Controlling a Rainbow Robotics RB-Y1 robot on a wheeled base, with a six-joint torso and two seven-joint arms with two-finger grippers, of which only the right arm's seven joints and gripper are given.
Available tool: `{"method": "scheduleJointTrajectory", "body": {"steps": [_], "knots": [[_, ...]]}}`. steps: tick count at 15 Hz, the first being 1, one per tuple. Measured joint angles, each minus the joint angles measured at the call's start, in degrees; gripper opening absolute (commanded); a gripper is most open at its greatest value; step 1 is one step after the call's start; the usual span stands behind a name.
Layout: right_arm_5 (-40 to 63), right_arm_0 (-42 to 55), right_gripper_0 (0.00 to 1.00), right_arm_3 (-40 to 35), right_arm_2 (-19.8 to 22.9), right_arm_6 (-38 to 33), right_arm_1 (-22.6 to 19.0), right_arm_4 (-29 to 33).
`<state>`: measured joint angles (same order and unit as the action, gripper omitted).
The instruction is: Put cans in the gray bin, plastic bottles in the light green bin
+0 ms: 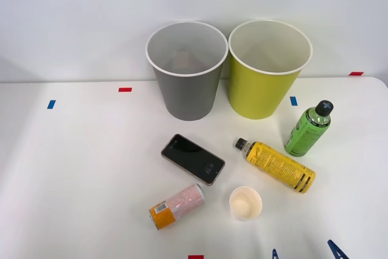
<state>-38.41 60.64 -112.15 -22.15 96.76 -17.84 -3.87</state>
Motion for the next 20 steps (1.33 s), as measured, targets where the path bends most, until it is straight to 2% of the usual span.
{"method": "scheduleJointTrajectory", "body": {"steps": [20], "knots": [[0.00, 0.00, 1.00, 0.00, 0.00, 0.01, 0.00, 0.00]]}}
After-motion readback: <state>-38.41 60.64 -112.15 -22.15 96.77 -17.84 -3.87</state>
